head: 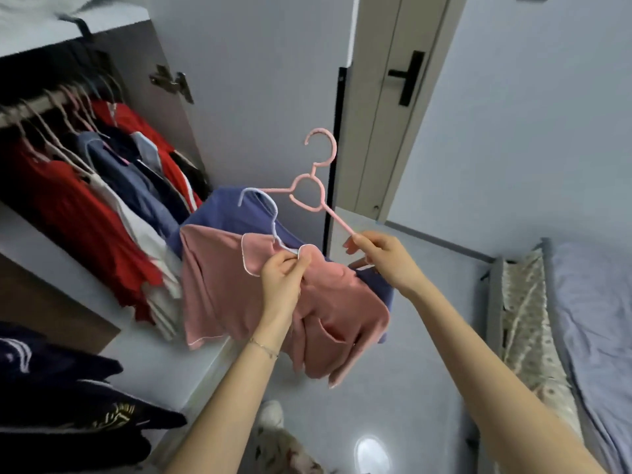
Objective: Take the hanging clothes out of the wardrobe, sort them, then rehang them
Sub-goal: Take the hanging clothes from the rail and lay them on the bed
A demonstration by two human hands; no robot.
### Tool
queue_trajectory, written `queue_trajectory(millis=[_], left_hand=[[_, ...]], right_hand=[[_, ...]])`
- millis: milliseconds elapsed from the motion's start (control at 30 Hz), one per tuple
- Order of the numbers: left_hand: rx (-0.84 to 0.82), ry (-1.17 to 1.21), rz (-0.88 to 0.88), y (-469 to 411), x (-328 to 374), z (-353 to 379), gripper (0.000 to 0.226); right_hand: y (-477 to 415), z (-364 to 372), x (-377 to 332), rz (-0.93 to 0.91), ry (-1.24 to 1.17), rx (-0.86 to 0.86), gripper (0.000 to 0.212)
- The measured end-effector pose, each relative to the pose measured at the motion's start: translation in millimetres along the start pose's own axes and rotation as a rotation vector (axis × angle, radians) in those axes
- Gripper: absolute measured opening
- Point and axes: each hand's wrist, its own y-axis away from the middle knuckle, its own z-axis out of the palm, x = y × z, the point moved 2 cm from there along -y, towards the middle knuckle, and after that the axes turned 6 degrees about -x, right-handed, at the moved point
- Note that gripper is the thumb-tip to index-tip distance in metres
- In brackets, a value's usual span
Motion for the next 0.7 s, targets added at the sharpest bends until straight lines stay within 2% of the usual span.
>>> queue_trajectory(millis=[200, 367, 533, 633, 700], left_hand=[[-0.152, 0.029, -0.088, 14.3, -13.0, 86.8, 0.037], [-0.315, 0.046, -0.154, 18.7, -20.6, 159.9, 0.020], [-0.564, 0.019, -0.170, 13.5, -32.6, 232.3, 0.031], [-0.705, -0.027, -0.179, 8.4, -37.1, 267.7, 0.034], [-0.803, -0.035, -0.200, 7.2, -40.0, 295.1, 0.034]], right_hand=[[54.6, -67.0, 27.2, 0.107, -0.015, 0.144, 0.022], [87.8, -114.9, 49.5, 0.149, 0.093, 0.313, 0.023], [121.6, -154.9, 69.9, 0.197, 0.314, 0.454, 0.029], [139.0, -170.4, 76.0, 0.232, 0.310, 0.525, 0.038], [152.1, -181.0, 81.0, 0.253, 0.274, 0.601, 0.036]])
